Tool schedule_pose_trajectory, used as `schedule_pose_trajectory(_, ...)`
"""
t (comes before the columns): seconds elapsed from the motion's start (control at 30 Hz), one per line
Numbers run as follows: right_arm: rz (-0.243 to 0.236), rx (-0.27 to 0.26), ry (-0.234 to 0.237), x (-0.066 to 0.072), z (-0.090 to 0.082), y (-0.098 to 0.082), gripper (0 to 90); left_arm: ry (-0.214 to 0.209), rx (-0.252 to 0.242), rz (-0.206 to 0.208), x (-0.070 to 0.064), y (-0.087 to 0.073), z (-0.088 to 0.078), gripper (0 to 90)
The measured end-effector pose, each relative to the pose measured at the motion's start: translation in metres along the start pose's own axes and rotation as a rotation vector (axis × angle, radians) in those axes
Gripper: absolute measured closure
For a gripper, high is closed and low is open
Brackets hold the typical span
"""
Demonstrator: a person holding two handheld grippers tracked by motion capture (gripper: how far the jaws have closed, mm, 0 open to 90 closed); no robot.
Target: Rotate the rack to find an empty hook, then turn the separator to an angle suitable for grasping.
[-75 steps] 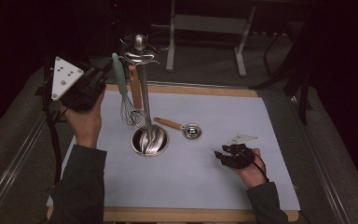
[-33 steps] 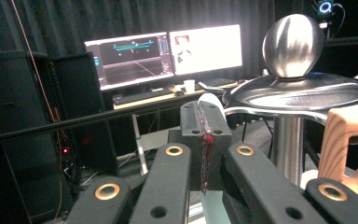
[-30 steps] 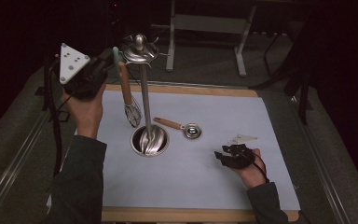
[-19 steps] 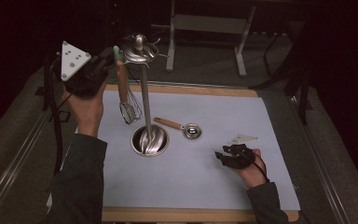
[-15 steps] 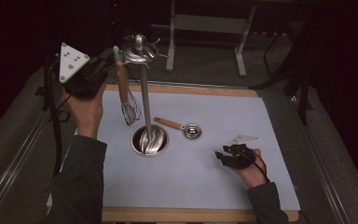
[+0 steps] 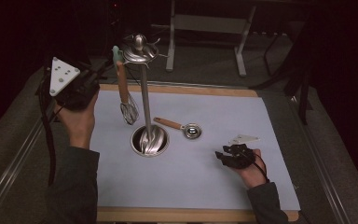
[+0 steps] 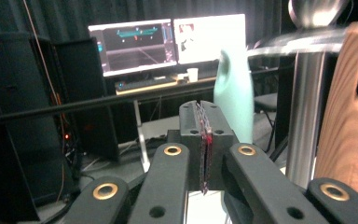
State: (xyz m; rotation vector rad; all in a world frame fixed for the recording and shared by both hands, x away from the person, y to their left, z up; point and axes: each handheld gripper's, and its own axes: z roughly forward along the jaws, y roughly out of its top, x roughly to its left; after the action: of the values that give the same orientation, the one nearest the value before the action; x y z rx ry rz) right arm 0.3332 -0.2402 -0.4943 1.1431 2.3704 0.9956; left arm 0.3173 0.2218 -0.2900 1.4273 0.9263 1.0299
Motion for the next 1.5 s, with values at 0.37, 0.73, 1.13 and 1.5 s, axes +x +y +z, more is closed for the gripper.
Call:
schedule_pose_trajectory(0.37, 0.005, -0.006, -0.004, -0.001, -0.001, -0.001, 55.9, 0.018, 0.068, -0.044, 0.011, -0.035, 0.001, 87.8)
schedule_pose_trajectory(0.73, -0.003, -0.019, -0.009, 0.001, -0.003, 0.002, 59.0, 0.018, 0.168, -0.103, 0.016, -0.094, -0.005, 77.5)
schedule_pose_trajectory(1.13, 0.002, -0.027, 0.001, 0.004, -0.003, 0.003, 62.7, 0.024, 0.224, -0.192, 0.005, -0.162, -0.015, 74.4)
schedule_pose_trajectory(1.5, -0.007, -0.031, 0.002, 0.008, 0.000, 0.004, 62.0, 0.021, 0.314, -0.199, 0.000, -0.201, -0.017, 71.0)
